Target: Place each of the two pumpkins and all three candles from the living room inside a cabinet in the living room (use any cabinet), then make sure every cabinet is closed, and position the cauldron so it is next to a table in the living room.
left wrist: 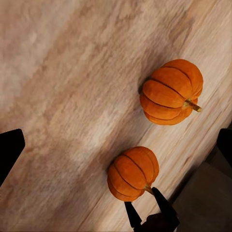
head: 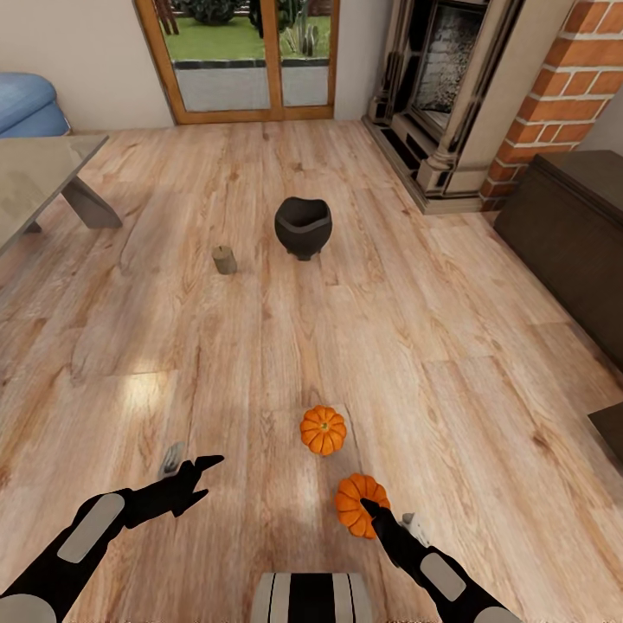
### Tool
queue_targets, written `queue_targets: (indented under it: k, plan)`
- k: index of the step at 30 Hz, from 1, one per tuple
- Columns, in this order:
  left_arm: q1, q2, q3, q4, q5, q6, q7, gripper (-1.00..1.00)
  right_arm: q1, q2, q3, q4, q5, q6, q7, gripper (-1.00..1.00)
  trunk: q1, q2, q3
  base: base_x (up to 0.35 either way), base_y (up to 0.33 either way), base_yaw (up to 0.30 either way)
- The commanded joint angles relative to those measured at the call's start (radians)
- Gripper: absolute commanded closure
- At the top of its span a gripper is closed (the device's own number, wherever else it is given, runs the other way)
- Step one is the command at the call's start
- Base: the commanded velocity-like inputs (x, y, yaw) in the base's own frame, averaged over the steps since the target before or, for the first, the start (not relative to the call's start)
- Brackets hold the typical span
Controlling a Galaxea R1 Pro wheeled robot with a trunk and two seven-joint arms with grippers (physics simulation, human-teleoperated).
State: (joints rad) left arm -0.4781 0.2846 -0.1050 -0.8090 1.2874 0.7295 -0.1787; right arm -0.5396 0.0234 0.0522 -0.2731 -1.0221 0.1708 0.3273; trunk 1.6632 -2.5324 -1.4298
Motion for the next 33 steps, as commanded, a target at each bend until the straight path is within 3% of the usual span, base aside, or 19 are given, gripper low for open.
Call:
queue_targets:
  k: [1,10,14,33]
  plan:
    - [-0.001,0.001,-0.002,0.0,-0.001,0.001,-0.005,-1.0,0.0,-0.001,0.006,0.0,-0.01,0.002,0.001,-1.0,0.0,0.0,-0.005,0.0,0.0,0.0]
    - [-0.001,0.001,-0.002,0.0,-0.002,0.001,-0.004,-1.0,0.0,-0.001,0.005,0.0,-0.01,0.002,0.001,-1.0,0.001,-0.001,-0.012,0.0,0.0,0.0]
    - [-0.001,0.001,-0.003,0.0,-0.002,0.0,-0.004,-1.0,0.0,-0.001,0.005,0.0,-0.01,0.003,0.001,-1.0,0.003,-0.002,-0.028,0.0,0.0,0.0]
    - [-0.001,-0.001,-0.004,0.0,-0.005,0.001,-0.004,-1.0,0.0,-0.001,0.005,0.0,-0.01,0.003,0.001,-1.0,0.003,-0.002,-0.028,0.024,0.0,0.0]
